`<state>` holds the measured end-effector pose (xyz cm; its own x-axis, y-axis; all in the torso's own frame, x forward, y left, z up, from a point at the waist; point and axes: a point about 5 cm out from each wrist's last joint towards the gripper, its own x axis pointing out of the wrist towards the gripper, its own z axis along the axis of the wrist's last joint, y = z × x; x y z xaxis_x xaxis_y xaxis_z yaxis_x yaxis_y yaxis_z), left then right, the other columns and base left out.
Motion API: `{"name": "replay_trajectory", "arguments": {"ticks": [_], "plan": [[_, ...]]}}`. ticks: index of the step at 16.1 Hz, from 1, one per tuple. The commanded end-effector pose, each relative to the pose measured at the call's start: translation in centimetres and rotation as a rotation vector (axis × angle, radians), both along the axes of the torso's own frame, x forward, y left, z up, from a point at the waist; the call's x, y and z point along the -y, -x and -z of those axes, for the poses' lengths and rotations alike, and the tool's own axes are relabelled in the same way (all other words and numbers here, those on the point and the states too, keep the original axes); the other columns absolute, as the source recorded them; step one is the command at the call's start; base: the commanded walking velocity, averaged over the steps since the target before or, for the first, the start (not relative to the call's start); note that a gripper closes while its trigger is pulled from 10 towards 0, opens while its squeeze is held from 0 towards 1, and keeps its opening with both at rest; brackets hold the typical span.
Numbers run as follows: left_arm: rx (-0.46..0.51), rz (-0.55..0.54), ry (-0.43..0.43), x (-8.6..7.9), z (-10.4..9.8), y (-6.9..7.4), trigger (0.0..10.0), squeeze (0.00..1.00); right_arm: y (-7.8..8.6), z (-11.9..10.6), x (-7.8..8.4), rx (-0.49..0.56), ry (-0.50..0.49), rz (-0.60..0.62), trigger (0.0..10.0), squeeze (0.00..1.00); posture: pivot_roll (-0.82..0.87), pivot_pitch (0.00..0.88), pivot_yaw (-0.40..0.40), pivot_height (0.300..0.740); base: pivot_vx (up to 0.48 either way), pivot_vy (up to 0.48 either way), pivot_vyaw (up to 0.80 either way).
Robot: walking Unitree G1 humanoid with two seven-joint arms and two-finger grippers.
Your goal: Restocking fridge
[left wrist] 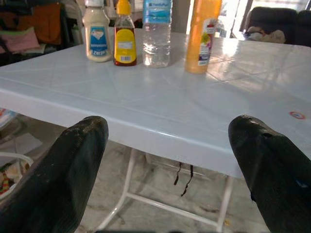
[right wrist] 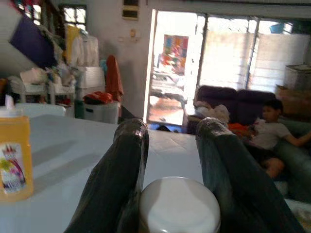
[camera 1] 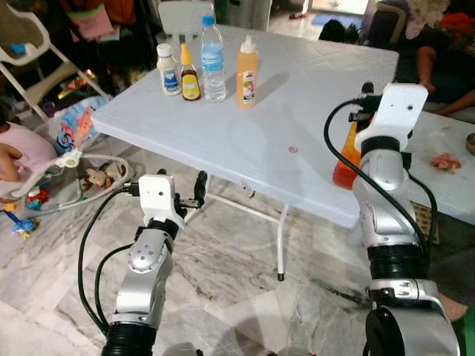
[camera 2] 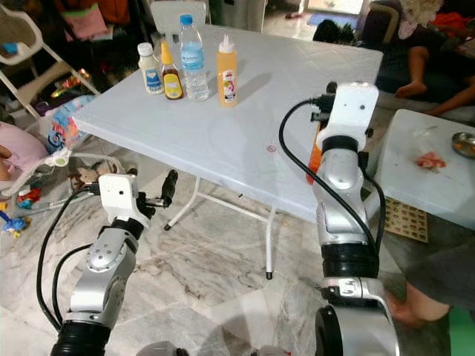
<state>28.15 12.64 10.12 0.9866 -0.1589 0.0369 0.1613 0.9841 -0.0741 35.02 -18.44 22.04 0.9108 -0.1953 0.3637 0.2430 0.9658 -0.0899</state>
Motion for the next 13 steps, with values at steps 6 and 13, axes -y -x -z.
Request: {"name": "replay_trajectory", "arguments": {"ticks": [6,13], "plan": [[0.016,-0.003,0.011,0.0,-0.3,-0.1,10.0,0.0,-0.2,-1.5,-1.0,0.062,-0.004,-0.077,10.0,0.0,-0.05,0.009,0.035,0.74,0.473,0.0,0.0],[0.002,-0.014,0.011,-0.1,0.0,-0.1,10.0,0.0,0.0,-1.3,-1.7,0.054,-0.017,-0.118,10.0,0.0,-0.05,0.009,0.035,0.74,0.054,0.0,0.0]]}}
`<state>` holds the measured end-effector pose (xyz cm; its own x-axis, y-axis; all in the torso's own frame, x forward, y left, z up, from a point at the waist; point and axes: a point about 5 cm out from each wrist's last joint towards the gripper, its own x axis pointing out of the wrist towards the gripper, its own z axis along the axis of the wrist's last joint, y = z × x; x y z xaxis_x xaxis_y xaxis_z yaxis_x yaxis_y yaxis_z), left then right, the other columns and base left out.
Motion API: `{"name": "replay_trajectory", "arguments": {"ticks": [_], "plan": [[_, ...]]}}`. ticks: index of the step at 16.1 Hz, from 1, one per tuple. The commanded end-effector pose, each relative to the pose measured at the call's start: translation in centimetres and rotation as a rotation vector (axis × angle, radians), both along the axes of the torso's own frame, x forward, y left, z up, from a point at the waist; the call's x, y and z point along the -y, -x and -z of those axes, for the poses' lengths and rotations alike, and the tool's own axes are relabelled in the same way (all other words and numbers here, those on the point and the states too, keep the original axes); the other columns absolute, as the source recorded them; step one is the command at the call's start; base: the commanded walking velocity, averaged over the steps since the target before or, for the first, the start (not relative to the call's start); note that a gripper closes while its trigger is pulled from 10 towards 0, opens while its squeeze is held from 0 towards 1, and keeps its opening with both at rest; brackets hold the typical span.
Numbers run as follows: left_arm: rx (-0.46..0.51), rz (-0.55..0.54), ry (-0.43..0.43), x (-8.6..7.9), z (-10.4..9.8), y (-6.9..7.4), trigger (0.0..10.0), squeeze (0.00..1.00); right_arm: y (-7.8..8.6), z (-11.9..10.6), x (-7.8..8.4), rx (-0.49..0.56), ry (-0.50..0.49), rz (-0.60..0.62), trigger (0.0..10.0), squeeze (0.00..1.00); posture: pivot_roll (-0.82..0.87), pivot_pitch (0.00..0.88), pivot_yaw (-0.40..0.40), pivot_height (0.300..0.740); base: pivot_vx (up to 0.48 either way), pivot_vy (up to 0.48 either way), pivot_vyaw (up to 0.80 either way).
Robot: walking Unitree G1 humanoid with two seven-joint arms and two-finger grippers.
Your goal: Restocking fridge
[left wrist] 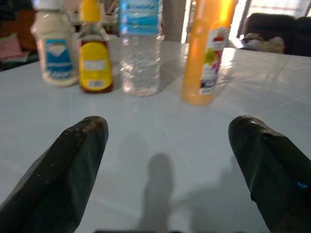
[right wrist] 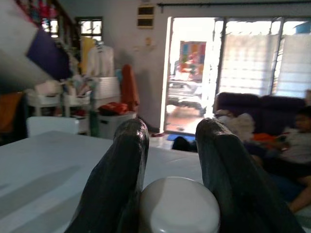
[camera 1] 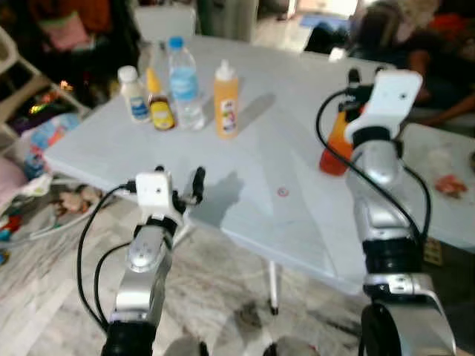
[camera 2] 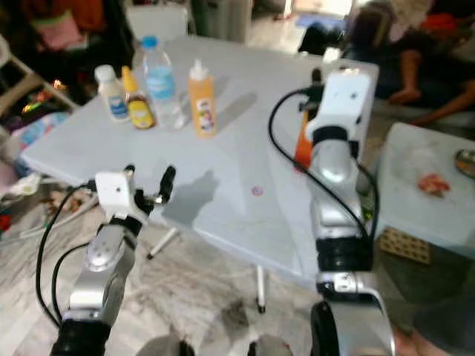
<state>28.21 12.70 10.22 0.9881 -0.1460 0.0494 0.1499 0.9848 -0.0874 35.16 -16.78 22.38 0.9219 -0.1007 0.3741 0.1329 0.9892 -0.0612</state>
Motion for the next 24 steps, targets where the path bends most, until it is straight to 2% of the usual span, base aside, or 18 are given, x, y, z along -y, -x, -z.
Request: {"name": "replay_trajectory", "arguments": {"ticks": [1,4,6,11,15,16,17,18,24], "plan": [[-0.009,-0.003,-0.006,0.0,0.1,0.0,10.0,0.0,0.0,-0.9,-0.2,0.033,-0.023,-0.025,10.0,0.0,-0.05,0.009,0.035,0.74,0.0,0.0,0.0],[-0.005,-0.013,-0.014,-0.1,0.0,-0.2,10.0,0.0,-0.5,-1.7,-1.8,0.037,-0.159,-0.149,10.0,0.0,-0.05,0.01,0.034,0.74,0.0,0.0,0.0],[-0.004,-0.016,-0.016,-0.2,-0.1,-0.2,10.0,0.0,-0.5,-1.9,-2.3,0.033,-0.173,-0.18,10.0,0.0,-0.04,0.008,0.03,0.74,0.0,0.0,0.0],[-0.006,-0.011,-0.016,0.0,0.0,-0.2,10.0,0.0,0.4,0.9,-2.9,-0.063,-0.196,-0.209,10.0,0.0,-0.05,0.009,0.034,0.74,0.0,0.0,0.0],[-0.007,-0.008,-0.018,0.0,0.0,-0.3,10.0,0.0,0.8,2.1,-2.6,-0.11,-0.182,-0.191,10.0,0.0,-0.05,0.009,0.035,0.74,0.0,0.0,0.0],[-0.008,-0.008,-0.018,0.0,0.0,-0.3,10.0,0.0,0.8,2.3,-2.5,-0.118,-0.185,-0.191,10.0,0.07,-0.05,0.009,0.035,0.74,0.0,0.0,0.0],[-0.009,-0.009,-0.018,0.0,0.0,-0.3,10.0,0.0,0.8,2.4,-2.5,-0.123,-0.174,-0.187,10.0,0.69,-0.05,0.009,0.035,0.74,0.0,0.0,0.0],[-0.011,-0.009,-0.018,0.0,0.0,-0.2,10.0,0.0,0.8,2.4,-2.4,-0.127,-0.174,-0.189,10.0,1.0,-0.05,0.009,0.033,0.74,0.0,0.0,0.0],[-0.018,-0.013,-0.016,0.0,0.2,-0.1,10.0,0.0,0.5,2.3,-2.5,-0.136,-0.142,-0.188,10.0,1.0,-0.05,0.015,0.029,0.74,0.0,0.0,0.0]]}}
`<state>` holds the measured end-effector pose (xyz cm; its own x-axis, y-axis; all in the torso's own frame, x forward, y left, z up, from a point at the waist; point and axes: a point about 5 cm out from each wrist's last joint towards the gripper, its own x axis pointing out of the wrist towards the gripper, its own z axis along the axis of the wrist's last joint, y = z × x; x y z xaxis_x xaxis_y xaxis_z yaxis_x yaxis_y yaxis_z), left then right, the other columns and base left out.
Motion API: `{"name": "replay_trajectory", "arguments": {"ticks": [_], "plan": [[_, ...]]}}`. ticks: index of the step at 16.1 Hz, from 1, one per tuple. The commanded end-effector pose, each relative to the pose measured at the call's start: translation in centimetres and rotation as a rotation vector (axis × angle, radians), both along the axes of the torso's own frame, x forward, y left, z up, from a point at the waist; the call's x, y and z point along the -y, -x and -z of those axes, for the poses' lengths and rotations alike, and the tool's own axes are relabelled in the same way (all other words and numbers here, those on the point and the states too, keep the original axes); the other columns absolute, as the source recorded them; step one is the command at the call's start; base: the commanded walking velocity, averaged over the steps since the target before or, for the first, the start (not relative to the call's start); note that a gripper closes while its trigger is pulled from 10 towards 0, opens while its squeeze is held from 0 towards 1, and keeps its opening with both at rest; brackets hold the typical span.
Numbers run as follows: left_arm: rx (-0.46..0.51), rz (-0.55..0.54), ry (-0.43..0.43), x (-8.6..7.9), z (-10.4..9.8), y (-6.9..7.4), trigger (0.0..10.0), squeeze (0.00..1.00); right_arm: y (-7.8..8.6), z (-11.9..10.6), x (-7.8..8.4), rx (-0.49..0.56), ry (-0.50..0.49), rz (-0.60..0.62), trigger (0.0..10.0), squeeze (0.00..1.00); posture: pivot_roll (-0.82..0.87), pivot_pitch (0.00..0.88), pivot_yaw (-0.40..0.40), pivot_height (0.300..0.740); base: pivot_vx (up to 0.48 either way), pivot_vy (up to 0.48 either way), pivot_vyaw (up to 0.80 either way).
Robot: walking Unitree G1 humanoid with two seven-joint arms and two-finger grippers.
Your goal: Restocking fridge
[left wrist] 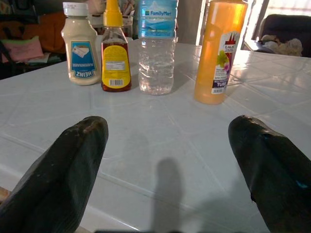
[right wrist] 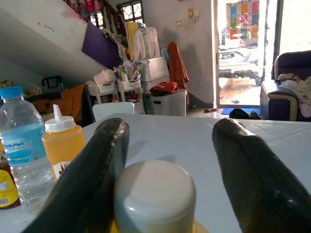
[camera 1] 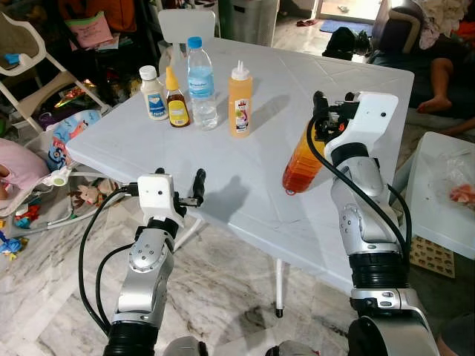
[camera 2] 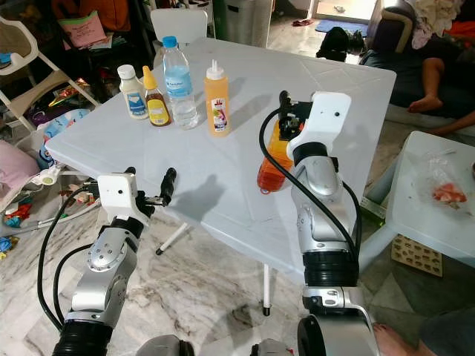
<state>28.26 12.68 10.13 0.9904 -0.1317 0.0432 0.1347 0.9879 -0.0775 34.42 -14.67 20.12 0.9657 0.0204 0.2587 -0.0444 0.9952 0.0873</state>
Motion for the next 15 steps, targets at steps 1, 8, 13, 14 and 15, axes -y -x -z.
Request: {"name": "replay_trajectory", "arguments": {"ticks": [1,8,13,14,15], "plan": [[-0.017,0.002,-0.006,0.0,0.2,0.0,10.0,0.0,-0.2,0.0,-0.4,-0.021,0.013,-0.012,10.0,1.0,-0.05,0.015,0.029,0.74,0.0,0.0,0.0],[-0.036,0.006,-0.013,0.1,0.5,0.1,10.0,0.0,-0.9,-0.1,-1.6,-0.103,0.004,-0.066,10.0,0.0,-0.06,0.023,0.027,0.74,0.0,0.0,0.0],[-0.044,0.002,-0.015,0.1,0.6,0.1,10.0,0.0,-1.3,-0.4,-2.2,-0.149,0.049,-0.108,10.0,0.0,-0.05,0.028,0.021,0.74,0.0,0.0,0.0],[-0.046,0.002,-0.015,0.1,0.6,0.2,10.0,0.0,-1.3,-0.7,-2.3,-0.15,0.066,-0.123,10.0,0.0,-0.05,0.028,0.021,0.74,0.0,0.0,0.0],[-0.047,0.002,-0.014,0.1,0.6,0.2,10.0,0.0,-1.3,-0.9,-2.5,-0.144,0.083,-0.133,10.0,0.0,-0.06,0.028,0.02,0.74,0.0,0.0,0.0]]}}
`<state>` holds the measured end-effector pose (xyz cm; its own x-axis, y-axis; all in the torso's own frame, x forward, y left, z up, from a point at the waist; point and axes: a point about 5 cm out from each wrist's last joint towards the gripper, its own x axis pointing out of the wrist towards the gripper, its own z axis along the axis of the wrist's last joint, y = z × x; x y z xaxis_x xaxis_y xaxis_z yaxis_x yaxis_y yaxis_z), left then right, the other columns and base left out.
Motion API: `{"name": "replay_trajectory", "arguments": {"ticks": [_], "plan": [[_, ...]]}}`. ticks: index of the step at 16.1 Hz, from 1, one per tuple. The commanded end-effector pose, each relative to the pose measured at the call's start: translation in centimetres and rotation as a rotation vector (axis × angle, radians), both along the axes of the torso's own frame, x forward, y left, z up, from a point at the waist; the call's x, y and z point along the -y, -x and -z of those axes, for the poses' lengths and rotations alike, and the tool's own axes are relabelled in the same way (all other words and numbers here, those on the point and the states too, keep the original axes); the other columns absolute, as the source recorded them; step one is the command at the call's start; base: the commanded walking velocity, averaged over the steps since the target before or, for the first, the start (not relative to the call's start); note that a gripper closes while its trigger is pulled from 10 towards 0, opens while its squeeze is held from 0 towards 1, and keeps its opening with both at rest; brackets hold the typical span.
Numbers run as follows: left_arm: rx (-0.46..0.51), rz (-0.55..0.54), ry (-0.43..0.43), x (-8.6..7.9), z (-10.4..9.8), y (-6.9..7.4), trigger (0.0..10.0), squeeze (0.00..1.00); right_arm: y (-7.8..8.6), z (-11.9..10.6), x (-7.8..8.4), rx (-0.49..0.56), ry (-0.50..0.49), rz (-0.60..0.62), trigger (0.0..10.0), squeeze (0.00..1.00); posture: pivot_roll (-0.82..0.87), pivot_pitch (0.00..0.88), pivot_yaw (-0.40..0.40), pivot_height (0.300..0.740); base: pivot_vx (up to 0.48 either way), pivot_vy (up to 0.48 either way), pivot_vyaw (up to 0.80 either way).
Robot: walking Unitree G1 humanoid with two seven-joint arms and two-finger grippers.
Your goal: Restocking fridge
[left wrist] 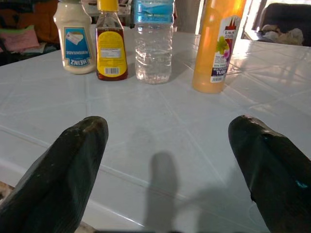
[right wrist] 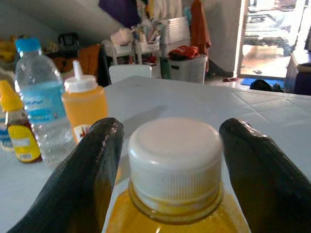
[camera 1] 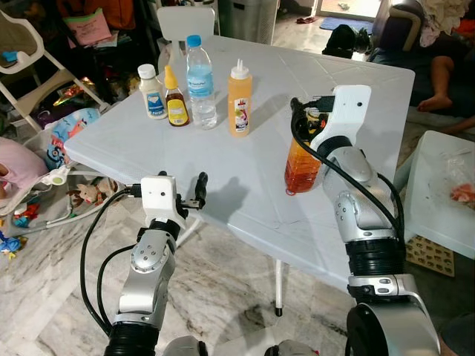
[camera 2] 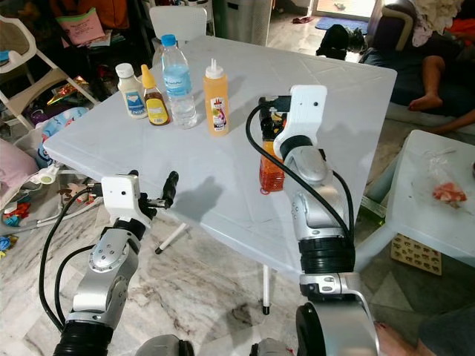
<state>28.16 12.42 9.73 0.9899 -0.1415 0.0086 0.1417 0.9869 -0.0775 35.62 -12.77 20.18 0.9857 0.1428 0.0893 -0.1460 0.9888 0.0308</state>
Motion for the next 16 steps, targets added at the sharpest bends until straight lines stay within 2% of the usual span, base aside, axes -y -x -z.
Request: {"name": "replay_trajectory", "arguments": {"ticks": [1,10,11,12,13,14,15,16], "plan": [[-0.015,-0.006,-0.01,-0.1,0.2,0.1,10.0,0.0,0.0,-1.1,-0.6,0.026,0.021,-0.026,10.0,0.0,-0.06,0.027,0.02,0.74,0.0,0.0,0.0],[-0.025,-0.003,-0.009,0.0,0.4,-0.1,10.0,0.0,0.2,-1.9,-0.6,0.041,0.087,-0.05,9.8,0.0,-0.06,0.018,0.013,0.74,0.0,0.0,0.0],[-0.027,-0.001,-0.009,0.1,0.4,-0.1,10.0,0.0,0.2,-2.1,-0.7,0.046,0.094,-0.056,4.8,0.0,-0.06,0.017,0.013,0.74,0.0,0.0,0.0],[-0.028,0.0,-0.01,0.1,0.4,-0.2,10.0,0.0,0.2,-2.3,-0.7,0.057,0.11,-0.06,8.1,0.0,-0.06,0.016,0.013,0.74,0.0,0.0,0.0],[-0.029,0.0,-0.011,0.1,0.4,-0.2,10.0,0.0,0.2,-2.4,-0.8,0.061,0.115,-0.062,5.8,0.0,-0.06,0.016,0.012,0.74,0.0,0.0,0.0],[-0.029,0.0,-0.012,0.1,0.4,-0.2,10.0,0.0,0.3,-2.5,-0.8,0.061,0.115,-0.063,5.1,0.0,-0.06,0.016,0.012,0.74,0.0,0.0,0.0],[-0.031,0.0,-0.012,0.1,0.5,-0.2,10.0,0.0,0.3,-2.5,-0.8,0.059,0.114,-0.063,7.9,0.0,-0.06,0.016,0.012,0.74,0.0,0.0,0.0],[-0.032,0.001,-0.013,0.1,0.5,-0.2,10.0,0.0,0.3,-2.4,-0.8,0.055,0.112,-0.064,9.3,0.0,-0.06,0.016,0.012,0.74,0.0,0.0,0.0]]}}
